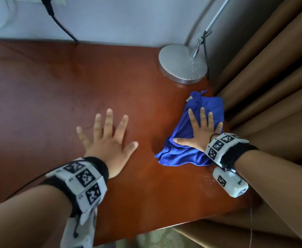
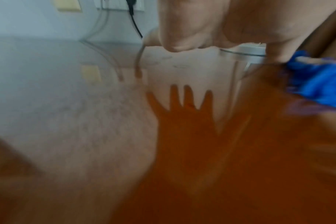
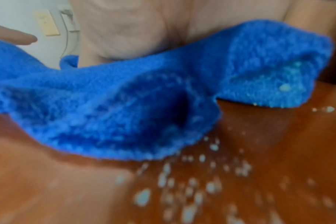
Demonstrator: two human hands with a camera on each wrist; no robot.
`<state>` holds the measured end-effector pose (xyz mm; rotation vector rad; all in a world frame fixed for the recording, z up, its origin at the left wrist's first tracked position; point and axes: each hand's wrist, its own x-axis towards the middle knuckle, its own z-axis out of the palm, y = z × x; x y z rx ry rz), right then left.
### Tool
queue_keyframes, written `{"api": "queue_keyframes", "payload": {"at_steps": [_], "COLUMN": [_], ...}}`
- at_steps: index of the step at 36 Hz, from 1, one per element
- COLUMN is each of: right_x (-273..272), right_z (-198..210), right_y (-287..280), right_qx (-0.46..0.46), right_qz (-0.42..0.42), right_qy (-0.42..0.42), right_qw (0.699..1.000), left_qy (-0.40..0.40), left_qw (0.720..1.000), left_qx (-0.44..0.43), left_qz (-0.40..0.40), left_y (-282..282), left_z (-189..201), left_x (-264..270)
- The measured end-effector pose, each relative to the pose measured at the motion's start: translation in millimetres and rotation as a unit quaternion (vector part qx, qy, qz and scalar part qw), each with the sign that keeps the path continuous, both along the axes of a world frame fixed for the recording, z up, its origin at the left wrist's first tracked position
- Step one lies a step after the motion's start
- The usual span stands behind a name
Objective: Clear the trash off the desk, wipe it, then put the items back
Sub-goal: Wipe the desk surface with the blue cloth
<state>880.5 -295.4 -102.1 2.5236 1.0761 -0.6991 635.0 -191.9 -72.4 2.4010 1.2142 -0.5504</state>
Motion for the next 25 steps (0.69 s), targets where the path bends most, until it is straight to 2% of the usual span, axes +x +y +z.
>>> {"api": "queue_keyframes", "payload": {"at_steps": [4,7,11,19,25], "right_x": [-7.9,-13.2,-18.5,-25.9,-30.6], "right_z": [-0.4,-0.1,-0.3,1.4,13.6], "right_y": [-10.1,-15.2,-20.9,-34.0,-29.7], "right_qx": [-0.001,0.006,0.007,0.003,-0.020], "right_qz": [0.023,0.032,0.040,0.074,0.055], "right_qy": [0.006,0.006,0.008,0.023,0.041], "right_qw": [1.000,0.999,0.999,0.997,0.997], "left_qy": [0.007,0.037,0.055,0.069,0.069], "left_qw": [0.998,0.994,0.990,0.990,0.990], "left_qx": [-0.059,-0.105,-0.131,-0.121,-0.124], "left_qz": [0.007,0.021,0.020,0.010,0.011], "left_y": [-57.9,-81.3,-84.3,-82.1,-82.4], "left_z": [-9.1,-18.6,-27.5,-30.2,-29.0], "left_x": [2.3,4.2,3.4,2.8,3.5]}}
